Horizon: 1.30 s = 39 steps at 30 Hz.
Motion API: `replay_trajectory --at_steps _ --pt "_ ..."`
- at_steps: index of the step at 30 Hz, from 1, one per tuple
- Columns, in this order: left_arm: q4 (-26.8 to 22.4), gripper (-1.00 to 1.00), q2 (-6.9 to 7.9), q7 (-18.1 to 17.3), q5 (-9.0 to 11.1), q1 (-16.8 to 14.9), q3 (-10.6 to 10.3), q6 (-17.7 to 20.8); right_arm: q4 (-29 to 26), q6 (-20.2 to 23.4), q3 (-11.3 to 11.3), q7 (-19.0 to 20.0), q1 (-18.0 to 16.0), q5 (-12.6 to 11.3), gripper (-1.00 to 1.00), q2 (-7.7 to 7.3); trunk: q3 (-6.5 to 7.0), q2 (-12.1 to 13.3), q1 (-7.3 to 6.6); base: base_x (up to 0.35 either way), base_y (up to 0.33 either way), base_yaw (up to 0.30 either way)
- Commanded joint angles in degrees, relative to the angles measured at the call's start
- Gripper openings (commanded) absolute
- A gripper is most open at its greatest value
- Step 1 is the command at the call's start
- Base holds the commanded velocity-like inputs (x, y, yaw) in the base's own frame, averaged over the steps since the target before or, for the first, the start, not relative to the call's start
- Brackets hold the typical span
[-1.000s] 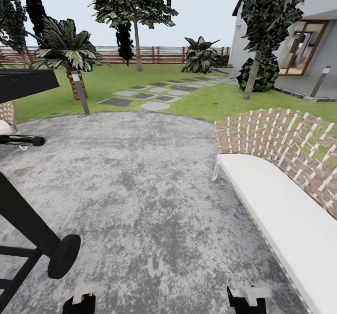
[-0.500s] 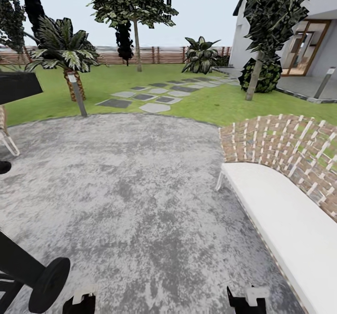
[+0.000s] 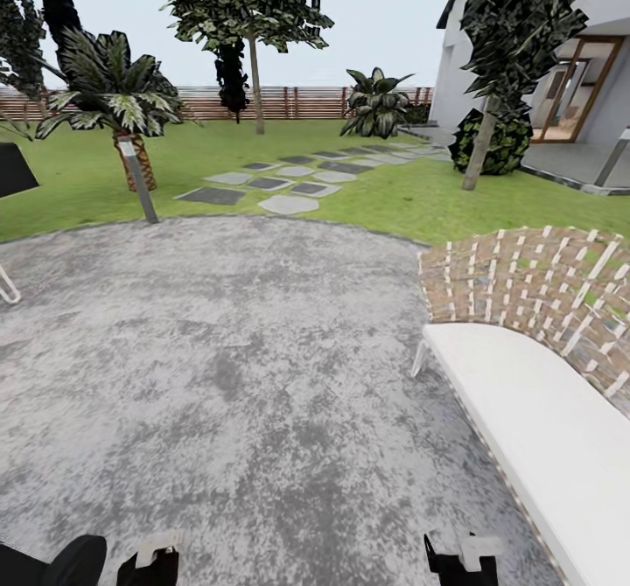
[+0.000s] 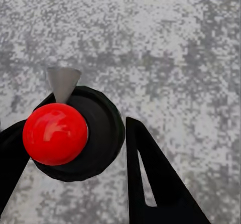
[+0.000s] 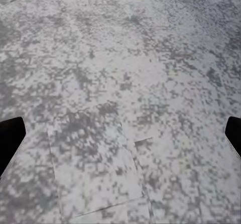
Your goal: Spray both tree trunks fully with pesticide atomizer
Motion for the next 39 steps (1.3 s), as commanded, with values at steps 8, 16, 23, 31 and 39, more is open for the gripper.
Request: replay_trajectory --at_steps 8,16,23,31,39 --pt "0.07 -1.0 0.0 0.11 0.05 -0.04 -0.01 -0.2 0.05 -0.17 0.03 0.01 -0.04 0.06 1.0 -0.01 -0.05 -0.01 0.02 0.34 0.0 0.0" --pt "0.02 -1.0 0.0 0.1 0.05 -0.03 -0.01 -0.2 0.05 -0.17 0.01 0.01 -0.06 0.06 1.0 -0.01 -0.05 -0.01 0.02 0.34 0.0 0.0" --pt "0.0 -1.0 0.0 0.11 0.05 -0.04 -0.01 -0.2 0.05 -0.17 0.01 0.01 -0.05 0.06 1.0 -0.01 -0.05 -0.01 0.02 0.34 0.0 0.0" --pt "0.0 -1.0 0.0 0.1 0.05 -0.05 -0.01 -0.2 0.05 -0.17 0.03 0.01 -0.04 0.06 1.0 -0.01 -0.05 -0.01 0.02 0.34 0.0 0.0" --pt "0.01 -1.0 0.0 0.12 0.05 -0.05 -0.01 -0.2 0.05 -0.17 0.03 0.01 -0.04 0.06 1.0 -0.01 -0.05 -0.01 0.02 0.34 0.0 0.004"
